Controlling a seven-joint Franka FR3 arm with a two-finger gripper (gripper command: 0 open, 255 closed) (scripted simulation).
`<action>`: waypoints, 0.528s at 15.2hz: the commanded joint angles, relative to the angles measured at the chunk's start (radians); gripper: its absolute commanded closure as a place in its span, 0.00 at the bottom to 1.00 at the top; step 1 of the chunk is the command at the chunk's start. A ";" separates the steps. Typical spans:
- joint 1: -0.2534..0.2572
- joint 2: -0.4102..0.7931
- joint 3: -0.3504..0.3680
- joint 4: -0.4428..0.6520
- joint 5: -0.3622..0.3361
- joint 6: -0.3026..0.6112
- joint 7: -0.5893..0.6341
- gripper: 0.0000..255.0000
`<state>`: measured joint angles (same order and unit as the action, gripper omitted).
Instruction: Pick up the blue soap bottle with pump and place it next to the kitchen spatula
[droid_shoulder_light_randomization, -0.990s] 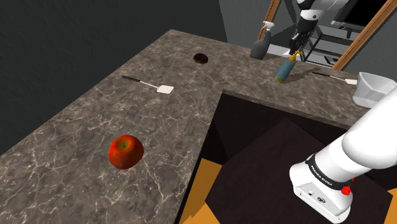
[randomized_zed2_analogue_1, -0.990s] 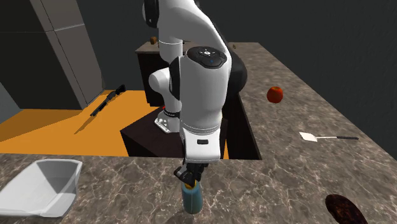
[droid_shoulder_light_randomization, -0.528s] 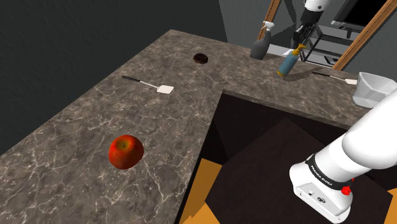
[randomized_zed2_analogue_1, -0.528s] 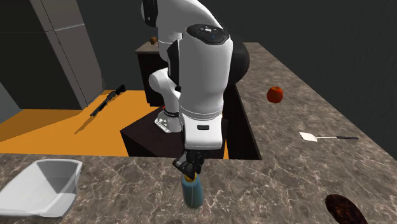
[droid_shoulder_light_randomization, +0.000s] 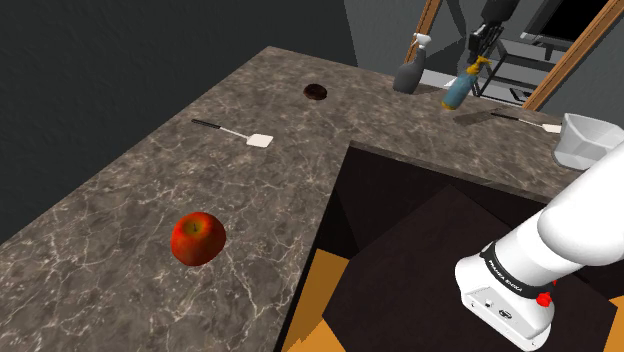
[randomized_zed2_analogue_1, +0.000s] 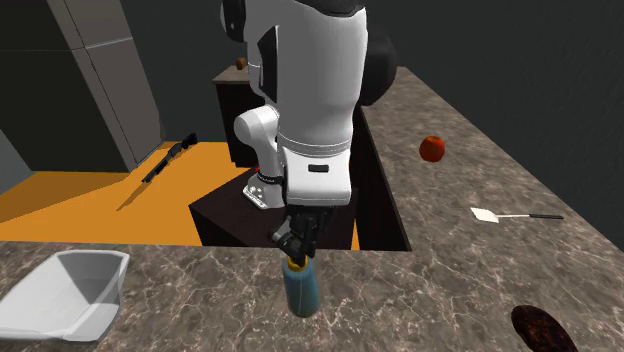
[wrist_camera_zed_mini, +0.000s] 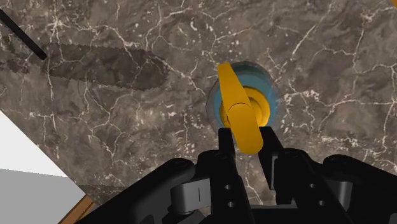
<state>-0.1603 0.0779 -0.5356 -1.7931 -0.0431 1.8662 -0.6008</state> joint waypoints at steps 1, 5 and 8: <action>0.000 -0.002 0.000 0.028 -0.001 -0.030 0.000 1.00; 0.000 -0.004 0.000 0.080 -0.001 -0.083 -0.003 1.00; 0.000 -0.002 -0.001 0.122 0.000 -0.124 -0.006 1.00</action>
<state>-0.1609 0.0739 -0.5365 -1.6863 -0.0441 1.7561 -0.6066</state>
